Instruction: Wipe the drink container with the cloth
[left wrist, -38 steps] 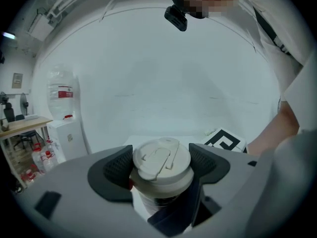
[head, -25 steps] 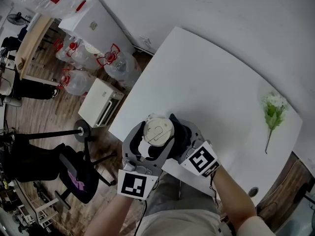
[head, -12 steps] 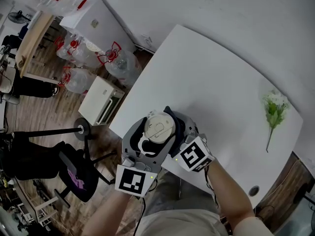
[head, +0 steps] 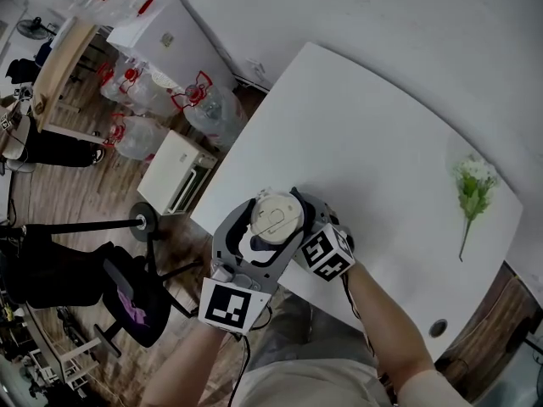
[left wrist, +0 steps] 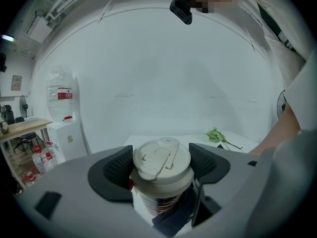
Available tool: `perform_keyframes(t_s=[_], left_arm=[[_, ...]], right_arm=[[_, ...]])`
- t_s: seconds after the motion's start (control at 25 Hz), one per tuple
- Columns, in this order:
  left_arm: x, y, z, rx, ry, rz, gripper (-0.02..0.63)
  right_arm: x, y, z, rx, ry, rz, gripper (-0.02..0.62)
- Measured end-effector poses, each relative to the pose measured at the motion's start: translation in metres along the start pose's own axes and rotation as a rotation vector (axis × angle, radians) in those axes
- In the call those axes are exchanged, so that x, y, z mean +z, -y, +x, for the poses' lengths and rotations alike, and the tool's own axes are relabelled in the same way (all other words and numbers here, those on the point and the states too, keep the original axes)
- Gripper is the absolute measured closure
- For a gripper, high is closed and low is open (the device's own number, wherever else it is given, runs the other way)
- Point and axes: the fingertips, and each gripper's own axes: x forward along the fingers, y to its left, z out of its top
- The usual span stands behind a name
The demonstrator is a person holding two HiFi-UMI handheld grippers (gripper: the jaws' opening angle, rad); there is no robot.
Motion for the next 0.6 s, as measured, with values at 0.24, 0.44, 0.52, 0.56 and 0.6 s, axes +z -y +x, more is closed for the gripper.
perform_keyframes(t_s=[0.24, 0.44, 0.52, 0.56, 0.6], left_arm=[[-0.003, 0.0, -0.001, -0.004, 0.001, 0.006, 0.238], [-0.017, -0.004, 0.0, -0.005, -0.047, 0.041, 0.238], [-0.019, -0.003, 0.001, -0.006, -0.063, 0.034, 0.238], [-0.02, -0.003, 0.0, -0.008, -0.069, 0.031, 0.238], [-0.02, -0.004, 0.0, -0.009, -0.071, 0.03, 0.238]], right_arm=[[-0.027, -0.001, -0.019, -0.025, -0.137, 0.049, 0.277], [-0.021, -0.013, -0.061, -0.046, -0.095, 0.115, 0.543], [-0.008, -0.023, -0.078, -0.043, -0.047, 0.157, 0.546], [-0.002, -0.027, -0.087, -0.047, -0.027, 0.169, 0.546], [0.005, -0.029, -0.095, -0.055, -0.008, 0.176, 0.547]])
